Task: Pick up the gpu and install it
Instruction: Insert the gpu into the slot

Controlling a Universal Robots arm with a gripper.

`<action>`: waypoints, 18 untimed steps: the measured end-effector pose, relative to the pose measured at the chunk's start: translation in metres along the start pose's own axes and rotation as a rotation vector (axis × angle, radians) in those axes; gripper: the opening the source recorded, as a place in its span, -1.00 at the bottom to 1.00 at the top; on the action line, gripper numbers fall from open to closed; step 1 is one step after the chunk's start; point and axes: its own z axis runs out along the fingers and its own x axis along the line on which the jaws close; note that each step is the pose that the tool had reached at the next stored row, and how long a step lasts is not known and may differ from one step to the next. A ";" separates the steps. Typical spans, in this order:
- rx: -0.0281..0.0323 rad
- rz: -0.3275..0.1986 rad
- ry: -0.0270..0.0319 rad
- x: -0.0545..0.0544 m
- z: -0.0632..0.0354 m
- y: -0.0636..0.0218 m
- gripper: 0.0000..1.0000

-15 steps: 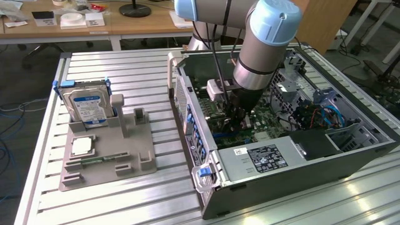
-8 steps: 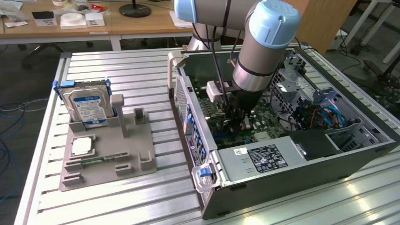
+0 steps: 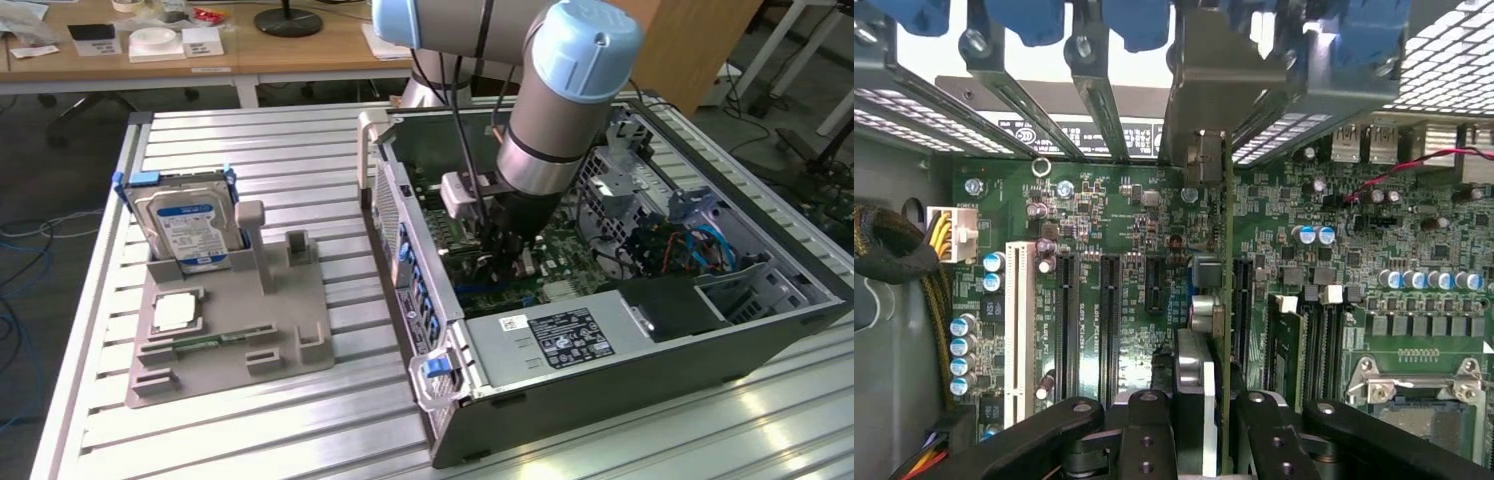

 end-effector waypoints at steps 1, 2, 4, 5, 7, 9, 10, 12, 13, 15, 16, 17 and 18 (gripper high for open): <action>-0.0002 0.000 0.0004 0.000 -0.0008 0.0000 -0.44; -0.0002 0.000 0.0003 0.000 -0.0009 0.0001 -0.44; -0.0002 0.000 0.0004 0.000 -0.0009 0.0001 -0.44; -0.0003 0.000 0.0005 0.000 -0.0010 0.0001 -0.44; -0.0005 0.000 0.0077 0.000 -0.0009 0.0001 -0.44; -0.0007 0.001 0.0221 0.000 -0.0007 0.0001 -0.44; -0.0007 0.000 0.0231 0.000 -0.0006 0.0000 -0.44; -0.0007 0.000 0.0232 0.000 -0.0006 0.0001 -0.44; -0.0007 0.000 0.0233 0.000 -0.0006 0.0001 -0.44; -0.0006 0.001 0.0229 0.000 -0.0004 -0.0001 -0.44; -0.0006 0.001 0.0230 0.000 -0.0004 -0.0005 -0.44; -0.0006 0.001 0.0231 -0.001 -0.0005 -0.0008 -0.44; -0.0007 0.001 0.0231 -0.001 -0.0005 -0.0010 -0.44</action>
